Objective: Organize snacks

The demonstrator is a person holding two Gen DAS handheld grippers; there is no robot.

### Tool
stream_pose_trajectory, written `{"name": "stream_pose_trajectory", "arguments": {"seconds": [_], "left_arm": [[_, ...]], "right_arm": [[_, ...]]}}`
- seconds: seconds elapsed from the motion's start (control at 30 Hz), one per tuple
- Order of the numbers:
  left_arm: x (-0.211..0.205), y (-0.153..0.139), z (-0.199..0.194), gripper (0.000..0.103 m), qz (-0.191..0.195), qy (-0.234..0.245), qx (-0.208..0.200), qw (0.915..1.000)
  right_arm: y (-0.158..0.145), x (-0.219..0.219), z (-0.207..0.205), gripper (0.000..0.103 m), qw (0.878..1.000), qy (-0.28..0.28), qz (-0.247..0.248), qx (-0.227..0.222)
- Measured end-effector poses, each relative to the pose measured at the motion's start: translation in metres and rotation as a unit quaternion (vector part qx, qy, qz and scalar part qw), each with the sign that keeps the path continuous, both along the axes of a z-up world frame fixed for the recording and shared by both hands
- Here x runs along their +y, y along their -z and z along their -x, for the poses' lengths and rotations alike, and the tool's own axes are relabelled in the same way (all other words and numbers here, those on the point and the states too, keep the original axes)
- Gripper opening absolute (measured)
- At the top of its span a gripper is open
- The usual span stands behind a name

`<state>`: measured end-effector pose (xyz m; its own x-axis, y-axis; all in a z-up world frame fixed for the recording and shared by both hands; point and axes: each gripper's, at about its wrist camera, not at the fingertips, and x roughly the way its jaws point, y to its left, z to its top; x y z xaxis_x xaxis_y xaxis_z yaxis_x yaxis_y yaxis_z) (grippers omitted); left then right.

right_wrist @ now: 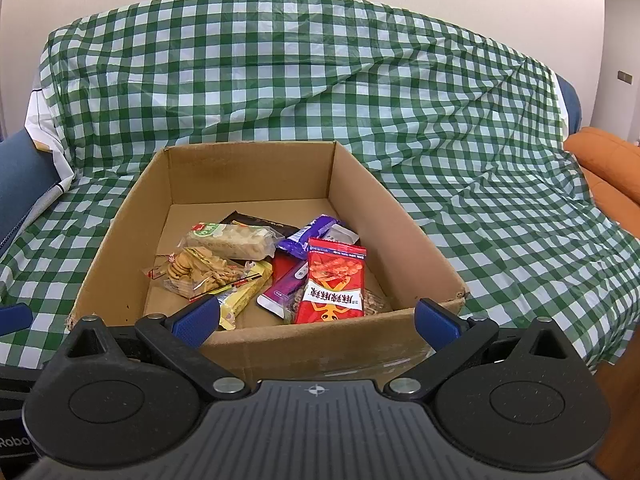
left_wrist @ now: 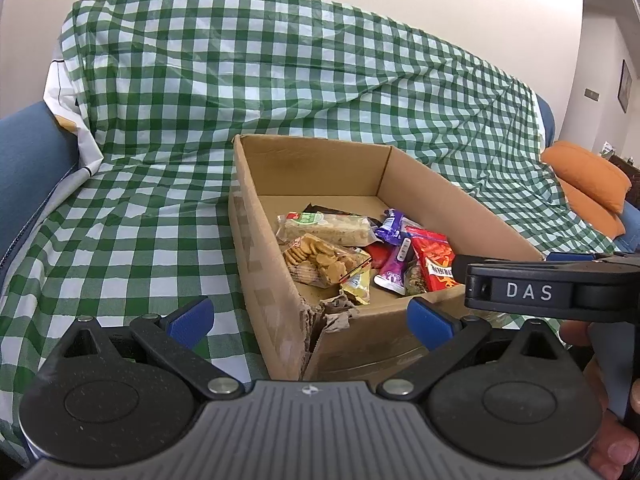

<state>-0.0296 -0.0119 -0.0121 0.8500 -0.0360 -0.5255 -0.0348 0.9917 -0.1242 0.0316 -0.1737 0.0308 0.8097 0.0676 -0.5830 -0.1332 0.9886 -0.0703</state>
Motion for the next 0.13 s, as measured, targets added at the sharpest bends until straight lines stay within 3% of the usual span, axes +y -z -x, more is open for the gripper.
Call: {"name": "stream_pose_trajectory", "arguments": {"seconds": [0.13], "left_arm": [[-0.001, -0.001, 0.0022, 0.103, -0.003, 0.009, -0.01, 0.9999]], "right_arm": [[-0.0027, 0.0045, -0.0013, 0.102, 1.0, 0.0, -0.004, -0.005]]}}
